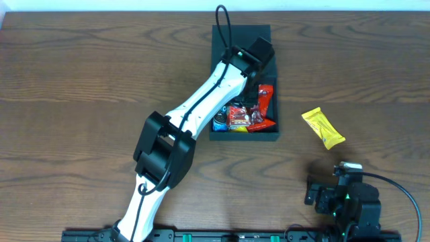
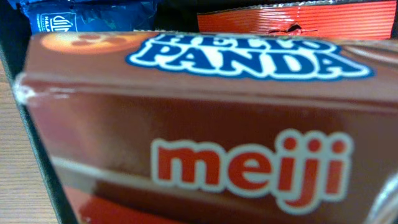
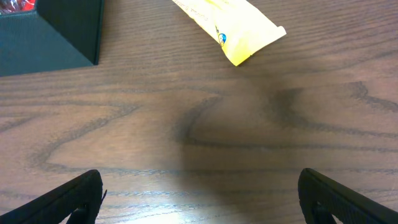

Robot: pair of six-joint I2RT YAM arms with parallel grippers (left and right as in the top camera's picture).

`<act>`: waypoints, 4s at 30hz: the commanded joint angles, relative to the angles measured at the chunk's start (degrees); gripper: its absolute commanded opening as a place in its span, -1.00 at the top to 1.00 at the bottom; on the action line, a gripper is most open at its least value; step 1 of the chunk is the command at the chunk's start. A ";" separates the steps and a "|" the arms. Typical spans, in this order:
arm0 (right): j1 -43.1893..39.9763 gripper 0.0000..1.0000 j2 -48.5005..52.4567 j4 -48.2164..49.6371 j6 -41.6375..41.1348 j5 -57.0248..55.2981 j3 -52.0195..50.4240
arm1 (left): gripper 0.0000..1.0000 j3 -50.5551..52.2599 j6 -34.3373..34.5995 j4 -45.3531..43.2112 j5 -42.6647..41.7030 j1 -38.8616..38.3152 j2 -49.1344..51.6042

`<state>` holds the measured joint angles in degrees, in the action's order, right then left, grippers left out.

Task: Pack container
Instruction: 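Carry the Hello Panda box into the green box and lower it, then open the left gripper and lift it out of the box, then push the Hello Panda box down into the box with the left gripper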

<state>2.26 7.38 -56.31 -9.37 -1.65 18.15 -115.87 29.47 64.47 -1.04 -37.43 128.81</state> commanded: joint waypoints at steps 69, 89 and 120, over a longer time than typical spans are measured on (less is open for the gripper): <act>-0.31 -0.99 -0.24 -0.20 0.87 0.17 -0.09 | -0.90 -0.17 -25.31 -6.38 -60.43 0.57 -10.60; -0.31 -0.98 -0.24 -0.20 0.85 0.17 -0.09 | 0.23 25.09 -16.11 -33.11 -67.45 8.11 -17.46; -0.31 -0.98 -0.24 -0.20 0.85 0.17 -0.09 | 0.66 34.29 -8.09 -42.42 -59.60 12.63 -12.39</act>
<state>2.26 7.38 -56.31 -9.37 -1.65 18.15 -82.08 20.99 22.28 -61.08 -25.47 114.45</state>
